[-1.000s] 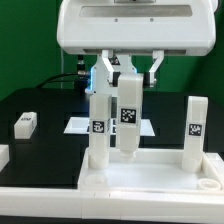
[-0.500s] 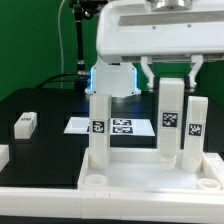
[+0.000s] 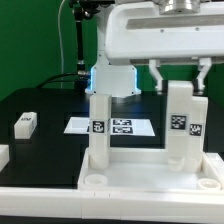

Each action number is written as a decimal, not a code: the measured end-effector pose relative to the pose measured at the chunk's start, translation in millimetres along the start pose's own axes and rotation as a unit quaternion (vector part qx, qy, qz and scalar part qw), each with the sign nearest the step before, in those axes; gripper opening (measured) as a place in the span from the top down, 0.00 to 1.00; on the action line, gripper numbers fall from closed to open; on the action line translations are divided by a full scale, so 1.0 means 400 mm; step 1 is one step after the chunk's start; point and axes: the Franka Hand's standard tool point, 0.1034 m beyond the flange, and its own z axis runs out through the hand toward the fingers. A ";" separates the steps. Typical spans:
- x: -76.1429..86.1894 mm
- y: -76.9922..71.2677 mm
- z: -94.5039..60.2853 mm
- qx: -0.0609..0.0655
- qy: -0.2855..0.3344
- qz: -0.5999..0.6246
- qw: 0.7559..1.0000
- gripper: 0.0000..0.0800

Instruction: Assemble desk

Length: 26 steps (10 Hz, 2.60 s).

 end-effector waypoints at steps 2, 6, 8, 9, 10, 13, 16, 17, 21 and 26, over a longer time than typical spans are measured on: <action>0.021 -0.060 0.016 0.006 -0.008 -0.021 1.000 0.64; 0.015 -0.063 0.023 0.004 -0.008 -0.025 1.000 0.64; -0.006 -0.113 0.042 0.005 -0.015 -0.058 0.998 0.64; -0.004 -0.121 0.047 0.005 -0.017 -0.066 0.998 0.64; -0.002 -0.116 0.048 0.004 -0.017 -0.068 0.998 0.64; -0.002 -0.115 0.048 0.004 -0.017 -0.068 0.998 0.64; -0.005 -0.107 0.052 0.003 -0.018 -0.069 0.997 0.64; -0.010 -0.105 0.056 0.002 -0.019 -0.069 0.997 0.64; -0.026 -0.102 0.071 -0.001 -0.024 -0.071 0.997 0.64; -0.023 -0.101 0.074 0.002 0.018 -0.074 0.997 0.64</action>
Offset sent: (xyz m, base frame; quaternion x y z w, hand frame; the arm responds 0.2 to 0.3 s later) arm 0.0000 0.0000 0.0000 0.0000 0.0000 0.0000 1.0000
